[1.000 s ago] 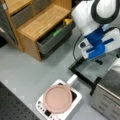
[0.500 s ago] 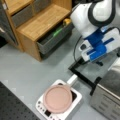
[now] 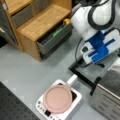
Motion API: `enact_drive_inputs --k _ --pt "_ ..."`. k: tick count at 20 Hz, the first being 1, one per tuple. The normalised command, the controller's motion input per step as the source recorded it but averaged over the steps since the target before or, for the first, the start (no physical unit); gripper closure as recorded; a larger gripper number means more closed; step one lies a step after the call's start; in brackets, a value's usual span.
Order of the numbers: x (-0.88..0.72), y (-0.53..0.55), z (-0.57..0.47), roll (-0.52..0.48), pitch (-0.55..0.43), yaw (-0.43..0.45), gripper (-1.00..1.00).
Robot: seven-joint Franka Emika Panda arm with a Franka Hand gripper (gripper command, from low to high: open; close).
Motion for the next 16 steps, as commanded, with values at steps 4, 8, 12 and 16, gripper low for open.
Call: enact_drive_inputs --k 4,8,12,16 --pt "0.10 0.03 -0.01 0.200 -0.042 0.115 -1.00" --pt "0.07 0.04 -0.01 0.198 -0.059 0.111 -1.00" --pt "0.06 0.05 0.00 0.199 -0.085 0.115 -1.00" --pt "0.09 0.12 -0.01 0.177 -0.089 0.069 -1.00"
